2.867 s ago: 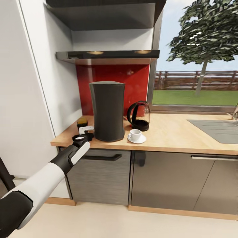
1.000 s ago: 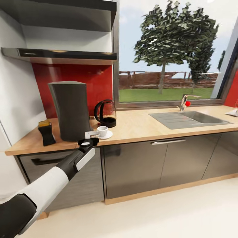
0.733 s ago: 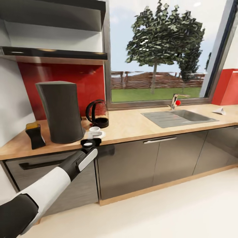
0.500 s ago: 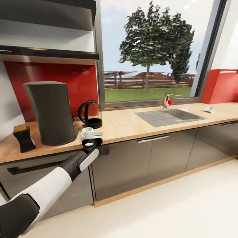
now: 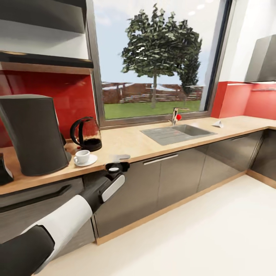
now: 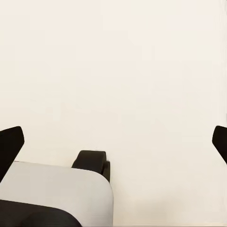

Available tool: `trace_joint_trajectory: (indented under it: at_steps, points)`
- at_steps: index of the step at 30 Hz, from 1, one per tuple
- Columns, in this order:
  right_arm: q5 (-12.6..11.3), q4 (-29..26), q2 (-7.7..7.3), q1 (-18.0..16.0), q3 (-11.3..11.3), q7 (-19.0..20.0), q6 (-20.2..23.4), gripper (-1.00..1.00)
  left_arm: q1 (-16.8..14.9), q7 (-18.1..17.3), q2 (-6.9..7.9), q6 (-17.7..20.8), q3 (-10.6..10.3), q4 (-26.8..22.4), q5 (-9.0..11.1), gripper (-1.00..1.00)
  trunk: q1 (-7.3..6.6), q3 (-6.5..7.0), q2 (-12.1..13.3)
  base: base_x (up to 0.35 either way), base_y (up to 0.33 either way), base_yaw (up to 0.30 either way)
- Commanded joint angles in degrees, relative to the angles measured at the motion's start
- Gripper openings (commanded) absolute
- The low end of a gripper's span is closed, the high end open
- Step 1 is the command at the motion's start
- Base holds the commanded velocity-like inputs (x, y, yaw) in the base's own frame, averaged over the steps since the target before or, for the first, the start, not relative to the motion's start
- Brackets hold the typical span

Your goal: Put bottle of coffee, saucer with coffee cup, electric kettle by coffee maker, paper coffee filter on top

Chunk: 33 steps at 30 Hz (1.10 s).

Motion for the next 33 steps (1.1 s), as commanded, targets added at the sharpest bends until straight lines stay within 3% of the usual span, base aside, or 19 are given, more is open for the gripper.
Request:
trace_joint_trajectory:
  at_steps: [1,7,11,15,17,23,29,33]
  points:
    - [0.5,0.0,0.01,0.0,-0.5,0.3,-0.2,1.0,-0.1,0.4,-0.37,0.2,-0.9,-0.1,0.3,1.0,0.0,-0.06,0.0,0.0,0.0,-0.269]
    - [0.5,0.0,0.01,0.0,-0.5,0.3,-0.2,1.0,0.2,0.5,-3.68,0.2,-3.6,-0.1,0.4,1.0,0.0,-0.06,0.0,0.0,0.0,-0.269]
    - [0.5,0.0,0.01,0.0,-0.5,0.3,-0.2,1.0,2.7,0.4,-6.61,-0.3,-7.4,-0.1,0.4,1.0,0.0,-0.06,0.0,0.0,0.0,-0.269]
    - [0.5,0.0,0.01,0.0,-0.5,0.3,-0.2,1.0,6.1,0.4,-6.71,-2.9,-11.0,0.7,0.4,1.0,0.0,-0.06,0.0,0.0,0.0,-0.269]
    - [0.5,0.0,0.01,-0.1,-0.5,0.3,-0.2,1.0,7.5,0.4,-6.71,-4.3,-11.6,2.6,0.4,1.0,0.0,-0.06,0.0,0.0,0.0,-0.269]
    - [0.5,0.0,0.01,0.0,-0.6,0.3,-0.2,1.0,14.9,-4.5,-6.71,-13.1,-13.7,13.1,0.4,1.0,0.0,-0.06,0.0,0.0,0.0,-0.269]
    - [0.4,0.0,-0.15,0.0,-0.6,0.3,-0.2,1.0,19.5,-5.3,-6.71,-17.4,-13.9,21.9,0.3,1.0,0.0,-0.06,0.0,0.0,0.0,-0.269]
    - [0.4,-0.2,-0.44,-0.1,-0.7,0.3,-0.2,1.0,21.8,-5.3,-6.71,-18.0,-13.9,23.6,0.4,1.0,0.0,-0.06,0.0,0.0,0.0,-0.269]
